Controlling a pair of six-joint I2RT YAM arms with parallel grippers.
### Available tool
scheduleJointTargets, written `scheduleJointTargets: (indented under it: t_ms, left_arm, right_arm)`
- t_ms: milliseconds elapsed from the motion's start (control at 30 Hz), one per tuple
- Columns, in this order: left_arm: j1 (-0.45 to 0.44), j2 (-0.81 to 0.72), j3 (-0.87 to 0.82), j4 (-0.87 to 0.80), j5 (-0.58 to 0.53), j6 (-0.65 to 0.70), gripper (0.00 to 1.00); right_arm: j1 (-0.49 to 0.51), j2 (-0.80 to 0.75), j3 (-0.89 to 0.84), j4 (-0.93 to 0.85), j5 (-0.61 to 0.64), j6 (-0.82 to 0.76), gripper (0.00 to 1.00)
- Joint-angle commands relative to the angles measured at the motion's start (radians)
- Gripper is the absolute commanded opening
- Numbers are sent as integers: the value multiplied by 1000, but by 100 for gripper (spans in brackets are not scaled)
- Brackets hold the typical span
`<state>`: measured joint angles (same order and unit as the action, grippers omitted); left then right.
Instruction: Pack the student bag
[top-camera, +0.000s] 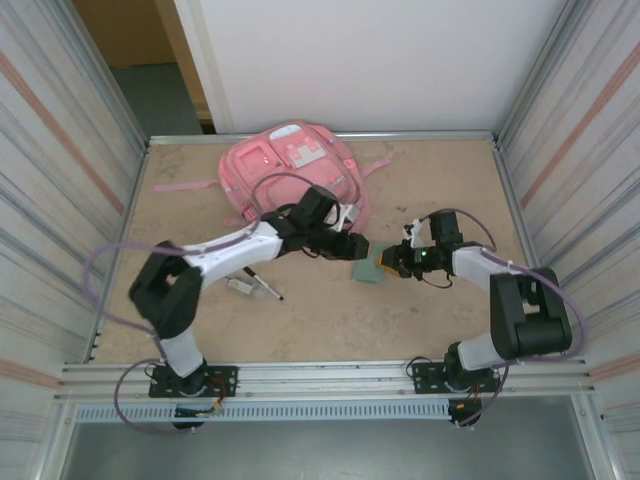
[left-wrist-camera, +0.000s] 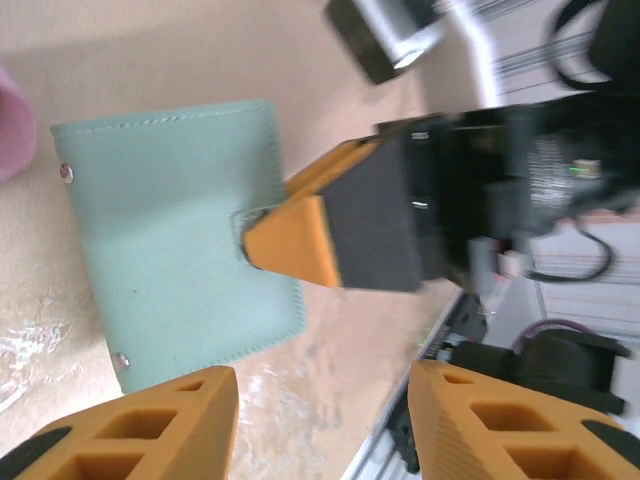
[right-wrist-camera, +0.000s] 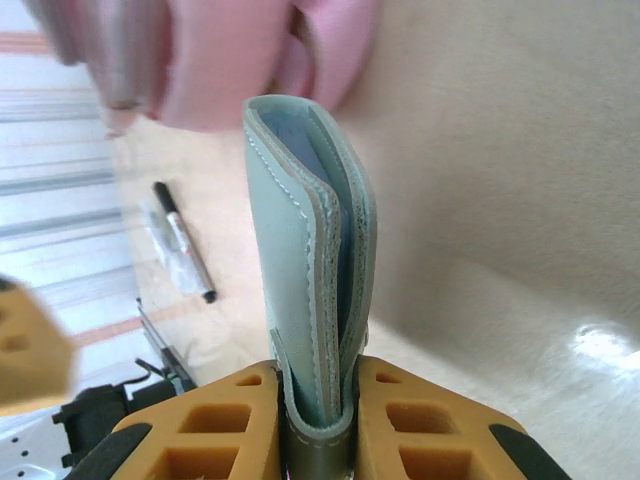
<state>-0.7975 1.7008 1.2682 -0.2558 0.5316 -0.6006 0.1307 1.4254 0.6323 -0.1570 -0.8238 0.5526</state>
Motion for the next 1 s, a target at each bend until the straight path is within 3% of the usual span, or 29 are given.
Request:
scheduleJointTargets:
  t_ms: [0, 67, 133, 200, 300, 400, 533, 733, 833, 967]
  left_arm:
    - [11, -156, 63, -194, -202, 209, 55]
    - [15, -213, 61, -268, -475, 401, 57]
    - [44, -229, 44, -297, -631, 559, 59]
    - [109, -207, 59, -346, -631, 641, 62]
    - [222, -134, 110, -385, -536, 658, 62]
    - [263, -54, 154, -377, -480, 673, 63]
    - [256, 26, 189, -328, -462, 702, 73]
    - [221, 139, 234, -272, -592, 755, 74]
    - [190, 203, 255, -248, -661, 801, 71]
    - [161, 290, 315, -266, -732, 830, 57]
  right_arm:
    - [-21, -106, 35, -26, 8, 65, 15]
    - [-32, -146, 55, -21, 1, 94, 15]
    - [-37, -172, 72, -24, 13, 116, 14]
    - [-39, -186, 95, -25, 26, 136, 14]
    - [-38, -197, 130, -27, 34, 145, 13]
    - [-39, -207, 150, -38, 60, 141, 13]
    - [-40, -200, 162, -39, 52, 142, 13]
    - [-6, -198, 144, -3, 83, 154, 12]
    - [24, -189, 142, 18, 91, 160, 11]
    - [57, -191, 131, 49, 118, 175, 8]
